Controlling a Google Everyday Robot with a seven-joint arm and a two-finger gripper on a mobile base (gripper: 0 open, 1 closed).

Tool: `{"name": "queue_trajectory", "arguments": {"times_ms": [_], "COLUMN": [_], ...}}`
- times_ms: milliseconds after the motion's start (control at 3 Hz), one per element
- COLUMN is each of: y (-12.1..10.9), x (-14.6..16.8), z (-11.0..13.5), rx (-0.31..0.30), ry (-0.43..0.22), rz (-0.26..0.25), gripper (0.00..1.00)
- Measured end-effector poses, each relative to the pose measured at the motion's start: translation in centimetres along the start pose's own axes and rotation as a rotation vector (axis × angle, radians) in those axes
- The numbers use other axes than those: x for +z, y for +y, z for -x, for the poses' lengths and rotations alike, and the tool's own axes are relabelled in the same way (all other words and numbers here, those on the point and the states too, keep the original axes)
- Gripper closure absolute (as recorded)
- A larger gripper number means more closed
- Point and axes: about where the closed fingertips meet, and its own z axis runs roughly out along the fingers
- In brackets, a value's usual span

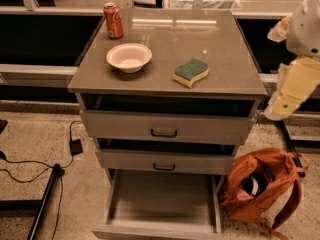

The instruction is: Place sponge into bottom drawer

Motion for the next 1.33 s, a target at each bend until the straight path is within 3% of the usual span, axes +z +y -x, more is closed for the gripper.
{"name": "queue_trajectory", "arguments": {"times_ms": [333,667,1000,1333], "y": [-5.1,-11.1,-15.3,-16.7], "x": [2.3,6.9,11.8,17.3], "z": [3.9,8.9,11.8,13.4], "rx": [0.033,0.111,0.24,0.344], "ry": [-0.099,-0.208,-0.264,-0.271], "rz": [-0.008,-0.008,-0.042,-0.044], "gripper": [0.0,0.0,0.0,0.0]}}
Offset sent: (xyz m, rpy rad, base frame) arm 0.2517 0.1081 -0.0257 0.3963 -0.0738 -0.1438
